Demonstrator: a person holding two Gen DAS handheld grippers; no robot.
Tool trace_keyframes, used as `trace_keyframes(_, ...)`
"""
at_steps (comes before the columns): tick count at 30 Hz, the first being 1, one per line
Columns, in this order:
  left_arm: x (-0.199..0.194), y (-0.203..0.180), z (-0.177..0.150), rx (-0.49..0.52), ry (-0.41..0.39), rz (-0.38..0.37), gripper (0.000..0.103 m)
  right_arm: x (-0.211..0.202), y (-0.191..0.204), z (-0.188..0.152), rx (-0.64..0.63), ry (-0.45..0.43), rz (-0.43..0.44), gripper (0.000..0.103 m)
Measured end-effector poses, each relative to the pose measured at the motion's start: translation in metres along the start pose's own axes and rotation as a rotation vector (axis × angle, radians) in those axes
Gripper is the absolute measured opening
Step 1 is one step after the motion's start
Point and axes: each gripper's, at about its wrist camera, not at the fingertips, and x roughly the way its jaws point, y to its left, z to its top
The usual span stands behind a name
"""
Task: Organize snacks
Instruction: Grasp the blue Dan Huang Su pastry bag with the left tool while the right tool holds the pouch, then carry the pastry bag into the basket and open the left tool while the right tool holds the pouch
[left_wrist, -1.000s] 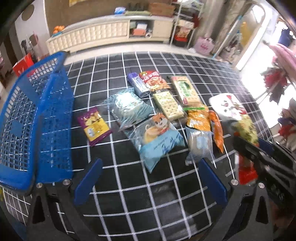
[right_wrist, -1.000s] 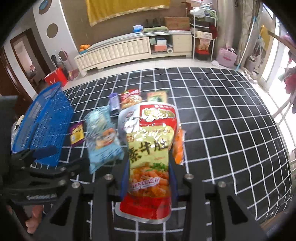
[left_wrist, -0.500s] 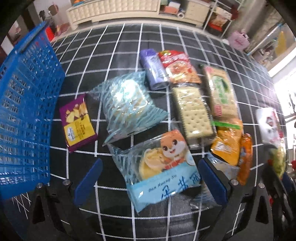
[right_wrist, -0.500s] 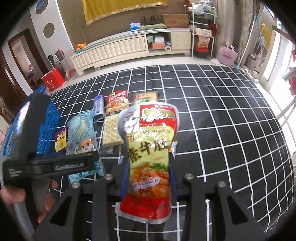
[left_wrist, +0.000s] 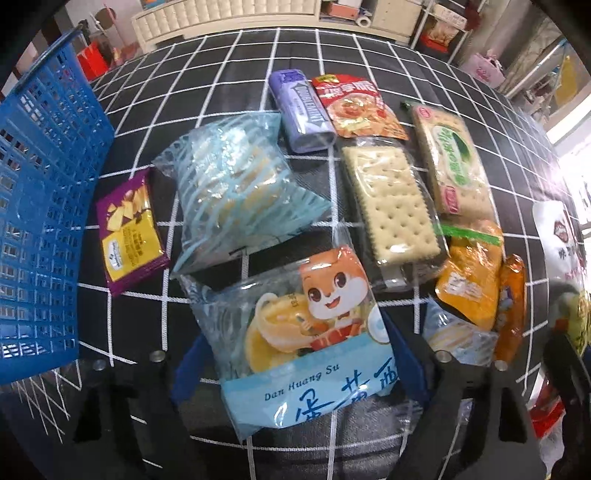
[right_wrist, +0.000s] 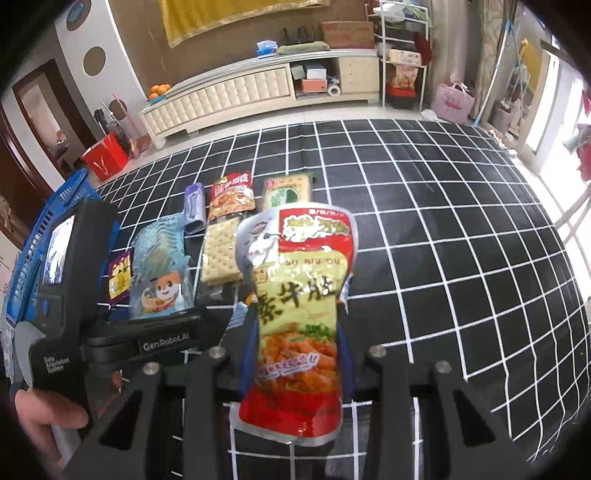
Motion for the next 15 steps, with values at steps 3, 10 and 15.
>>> trace_keyframes(3,-0.016,0.007,-0.005,0.025,-0.034,-0.023,0.072,-0.008,0.006,-0.001,-0.002,-0.006,0.001,0.041)
trace_keyframes(10,-0.067,0.023,-0.026,0.068,-0.136,-0.075,0.070,-0.038,0.026,-0.001,-0.020,-0.044,0.003,0.041)
trace_keyframes(15,-0.125,0.050,-0.038,0.074,-0.236,-0.109,0.070,-0.062,0.055,0.005,-0.055,-0.087,0.020,0.041)
